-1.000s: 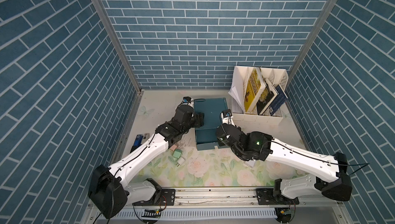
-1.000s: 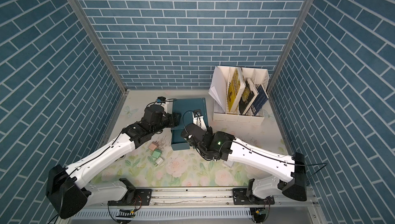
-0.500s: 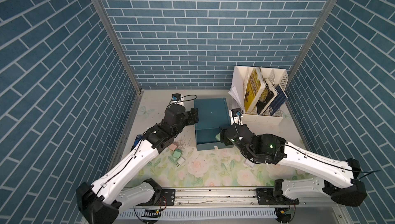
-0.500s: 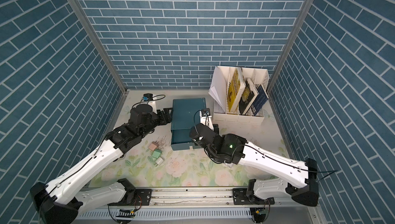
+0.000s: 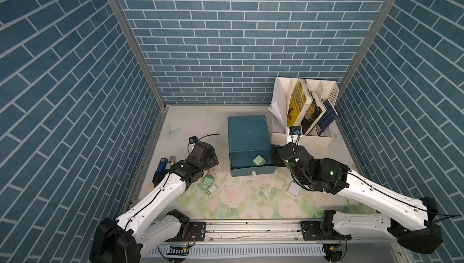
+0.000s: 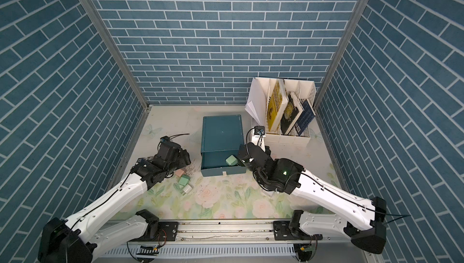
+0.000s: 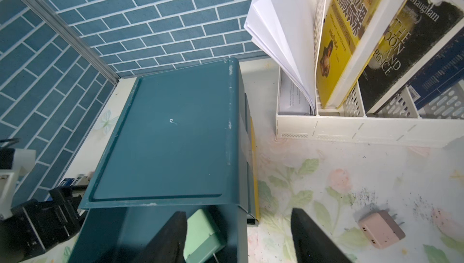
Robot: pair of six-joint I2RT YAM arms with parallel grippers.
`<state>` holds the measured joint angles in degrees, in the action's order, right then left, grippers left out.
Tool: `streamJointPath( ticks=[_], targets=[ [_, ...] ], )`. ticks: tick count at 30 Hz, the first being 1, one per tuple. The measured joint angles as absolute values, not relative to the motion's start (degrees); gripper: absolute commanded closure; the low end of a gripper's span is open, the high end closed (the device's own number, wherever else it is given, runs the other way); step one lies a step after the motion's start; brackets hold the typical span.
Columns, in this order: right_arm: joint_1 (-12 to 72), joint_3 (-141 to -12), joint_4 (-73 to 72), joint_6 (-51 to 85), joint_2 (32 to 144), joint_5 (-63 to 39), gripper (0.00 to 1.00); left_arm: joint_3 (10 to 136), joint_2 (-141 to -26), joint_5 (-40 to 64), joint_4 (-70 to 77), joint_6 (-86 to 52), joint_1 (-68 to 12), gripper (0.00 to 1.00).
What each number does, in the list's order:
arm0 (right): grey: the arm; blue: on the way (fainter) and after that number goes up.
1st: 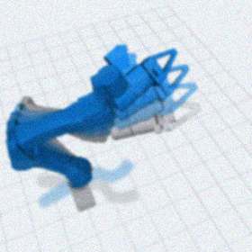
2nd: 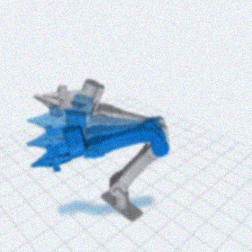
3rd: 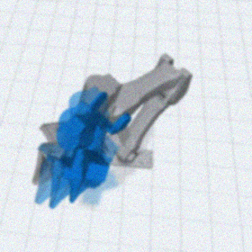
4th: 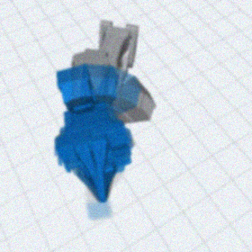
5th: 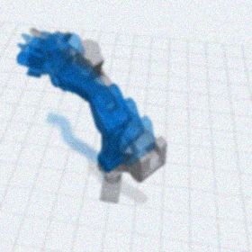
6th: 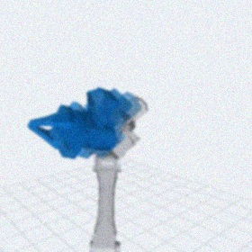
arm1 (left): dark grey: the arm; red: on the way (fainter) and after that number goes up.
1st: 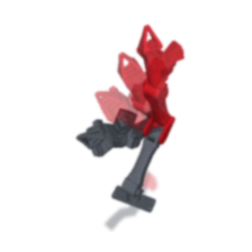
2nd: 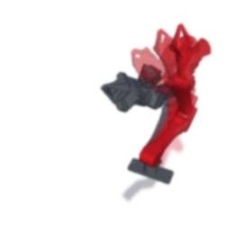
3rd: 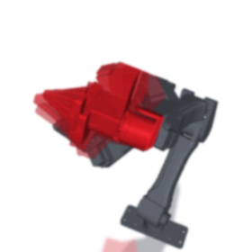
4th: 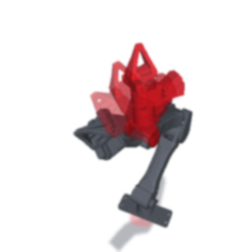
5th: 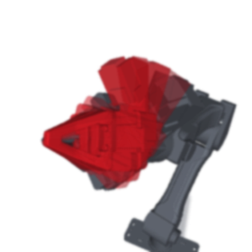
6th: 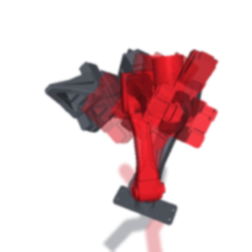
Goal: Place the plugs into the drawer by color
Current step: Pick up the plug from the center of the board.
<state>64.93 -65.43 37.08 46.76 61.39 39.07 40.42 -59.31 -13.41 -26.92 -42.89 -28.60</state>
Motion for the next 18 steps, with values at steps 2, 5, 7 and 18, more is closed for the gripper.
streamJointPath(
  ticks=[2,5,7,18],
  targets=[
    [64.3,-64.4,37.1,47.3,59.6,38.8,0.3,39.5,-59.1,-12.6,-26.5,-43.8,-28.6,0.16],
    [62.8,-62.7,37.3,48.5,56.9,38.2,0.3,37.1,-58.3,-11.3,-26.2,-45.0,-28.6,0.17],
    [61.5,-61.8,37.4,49.3,55.7,38.0,0.29,35.0,-57.4,-10.4,-26.3,-45.7,-28.6,0.17],
    [58.2,-59.5,38.1,50.4,55.0,36.3,0.28,29.8,-56.1,-7.6,-26.2,-47.8,-28.5,0.17]
  ],
)
